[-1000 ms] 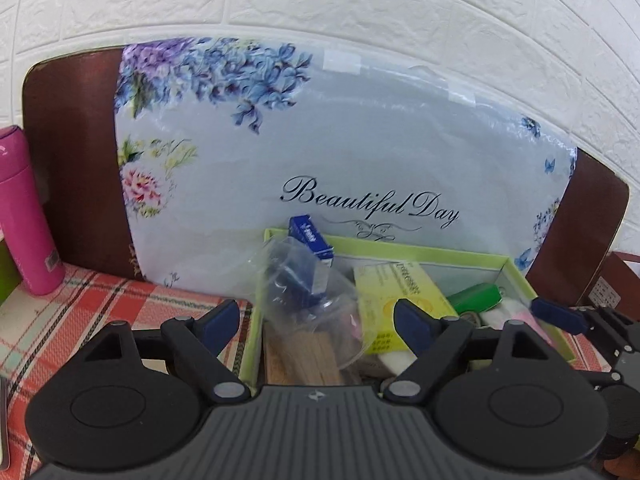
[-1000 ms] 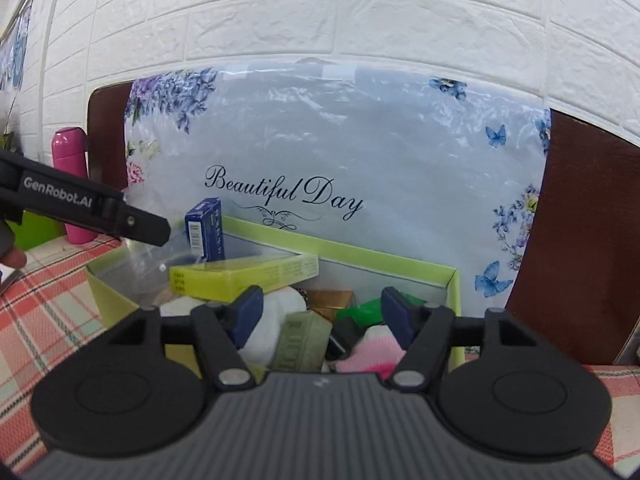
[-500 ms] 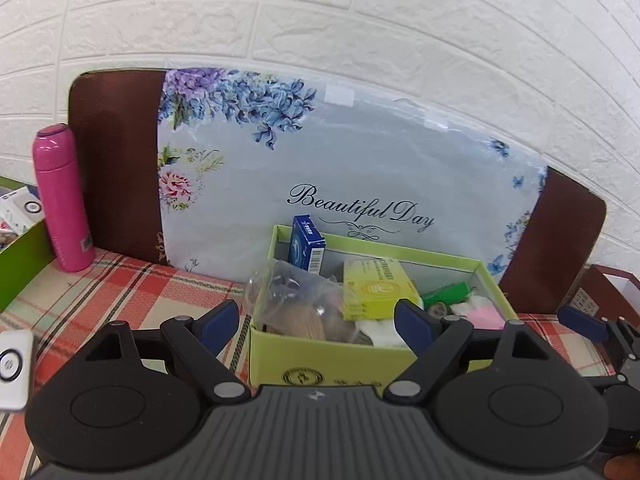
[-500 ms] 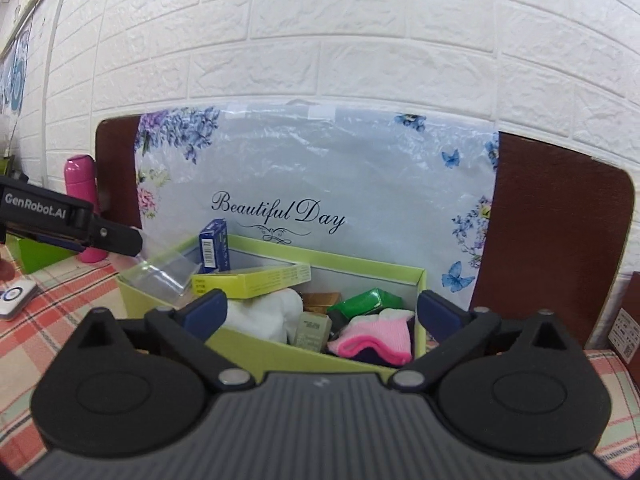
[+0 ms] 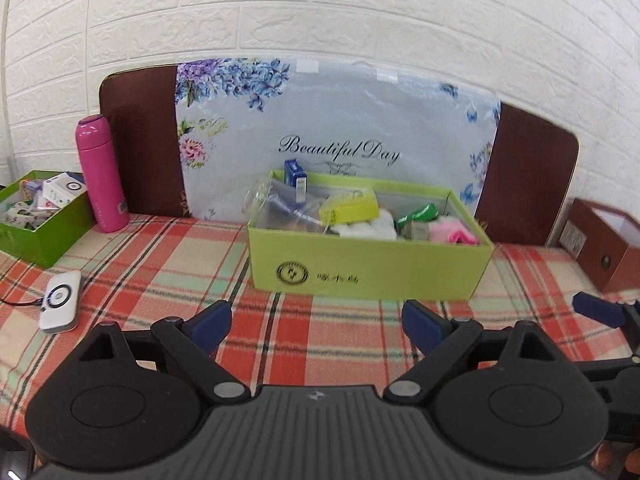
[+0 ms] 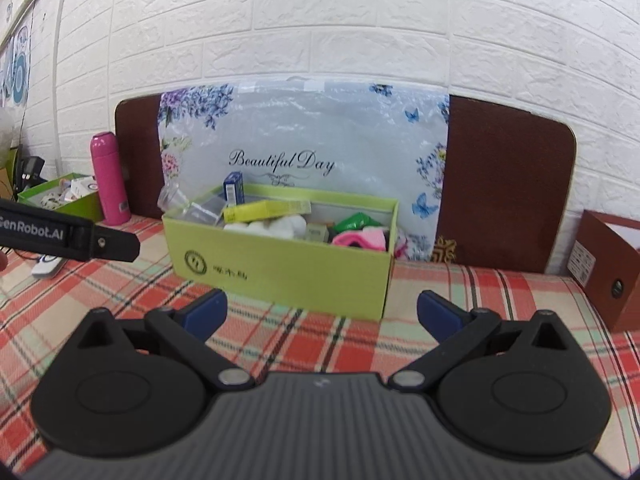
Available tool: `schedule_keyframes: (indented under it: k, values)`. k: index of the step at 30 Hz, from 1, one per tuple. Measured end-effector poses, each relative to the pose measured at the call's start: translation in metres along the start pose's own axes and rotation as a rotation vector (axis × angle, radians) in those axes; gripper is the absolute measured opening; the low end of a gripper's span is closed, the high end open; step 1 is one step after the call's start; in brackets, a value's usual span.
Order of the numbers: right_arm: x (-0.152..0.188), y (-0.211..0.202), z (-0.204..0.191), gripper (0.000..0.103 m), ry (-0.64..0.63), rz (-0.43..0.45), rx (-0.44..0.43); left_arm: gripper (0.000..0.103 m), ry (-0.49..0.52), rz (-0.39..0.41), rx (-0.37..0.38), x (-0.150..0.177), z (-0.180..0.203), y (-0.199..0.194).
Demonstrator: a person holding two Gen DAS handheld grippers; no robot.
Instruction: Organize objects
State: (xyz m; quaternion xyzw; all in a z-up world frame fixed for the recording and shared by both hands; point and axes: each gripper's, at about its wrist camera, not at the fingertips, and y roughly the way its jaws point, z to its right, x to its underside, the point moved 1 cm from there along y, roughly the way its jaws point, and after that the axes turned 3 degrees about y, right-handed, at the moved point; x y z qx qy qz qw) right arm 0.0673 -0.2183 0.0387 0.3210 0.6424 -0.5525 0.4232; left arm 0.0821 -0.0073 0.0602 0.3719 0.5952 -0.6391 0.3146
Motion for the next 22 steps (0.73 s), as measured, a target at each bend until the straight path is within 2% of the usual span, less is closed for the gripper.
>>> schedule_keyframes:
  k: [9, 18, 22]
  values:
    - [0.026, -0.018, -0.001, 0.103, 0.03, -0.051, 0.023, 0.095, 0.04, -0.015, -0.009, 0.017, 0.013, -0.018]
    - [0.028, -0.027, -0.007, 0.103, 0.026, -0.049, 0.02, 0.095, 0.048, -0.034, 0.025, 0.025, 0.02, -0.023]
    - [0.028, -0.028, -0.008, 0.103, 0.026, -0.048, 0.018, 0.095, 0.058, -0.036, 0.016, 0.027, 0.022, -0.025]
